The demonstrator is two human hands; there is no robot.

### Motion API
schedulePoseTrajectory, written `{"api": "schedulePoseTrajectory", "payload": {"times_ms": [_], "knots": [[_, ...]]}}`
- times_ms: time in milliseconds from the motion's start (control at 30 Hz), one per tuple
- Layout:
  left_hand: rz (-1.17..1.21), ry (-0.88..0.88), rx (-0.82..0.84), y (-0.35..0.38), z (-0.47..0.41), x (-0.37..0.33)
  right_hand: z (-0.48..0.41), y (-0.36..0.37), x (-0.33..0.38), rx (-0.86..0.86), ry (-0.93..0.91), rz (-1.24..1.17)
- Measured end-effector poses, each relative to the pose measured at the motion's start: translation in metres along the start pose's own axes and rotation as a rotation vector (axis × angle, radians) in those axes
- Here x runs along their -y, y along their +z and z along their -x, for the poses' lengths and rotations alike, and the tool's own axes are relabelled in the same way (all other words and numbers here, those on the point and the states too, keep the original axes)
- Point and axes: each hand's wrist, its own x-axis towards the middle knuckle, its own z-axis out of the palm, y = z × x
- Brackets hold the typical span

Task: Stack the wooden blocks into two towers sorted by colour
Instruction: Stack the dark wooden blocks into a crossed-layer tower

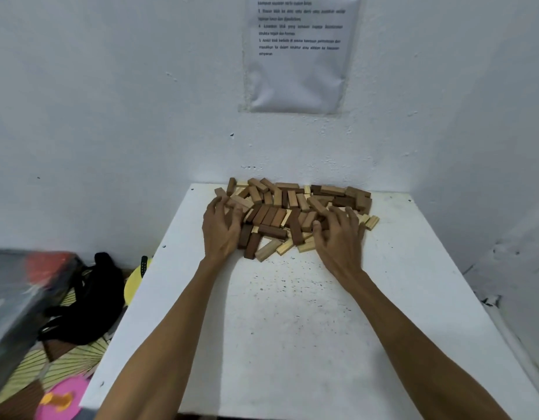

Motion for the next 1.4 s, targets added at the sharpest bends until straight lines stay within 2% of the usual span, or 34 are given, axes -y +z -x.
{"api": "schedulePoseTrajectory", "payload": {"times_ms": [167, 300, 400, 500, 600, 733, 833, 967, 1167, 1400], "knots": [[-0.076, 0.171, -0.017, 0.000, 0.046, -0.009, 0.015, -0.006, 0.027, -0.008, -0.159, -0.065], [-0.314, 0.326, -0.055, 0.004, 0.076, -0.012, 0.023, -0.008, 0.044, 0.070, -0.224, 0.015], [-0.453, 0.298, -0.030, 0.004, 0.087, -0.015, 0.023, -0.005, 0.052, 0.098, -0.219, 0.068], [-0.495, 0.240, -0.029, 0.003, 0.094, -0.016, 0.020, -0.005, 0.056, 0.122, -0.201, 0.043], [-0.480, 0.227, -0.056, 0.001, 0.096, -0.019, 0.010, -0.010, 0.059, 0.189, -0.151, 0.043], [-0.496, 0.160, -0.081, 0.000, 0.100, -0.022, 0.008, -0.011, 0.057, 0.195, -0.156, 0.039], [-0.480, 0.119, -0.095, -0.001, 0.104, -0.022, 0.008, -0.011, 0.057, 0.206, -0.071, -0.135], [-0.355, 0.034, -0.104, -0.005, 0.104, -0.019, 0.003, -0.009, 0.064, 0.294, -0.154, -0.208], [-0.205, 0.004, -0.107, -0.006, 0.108, -0.025, -0.004, -0.007, 0.070, 0.397, -0.192, -0.142], [-0.147, 0.035, -0.095, -0.009, 0.108, -0.027, 0.002, -0.012, 0.072, 0.371, -0.160, -0.127]]}}
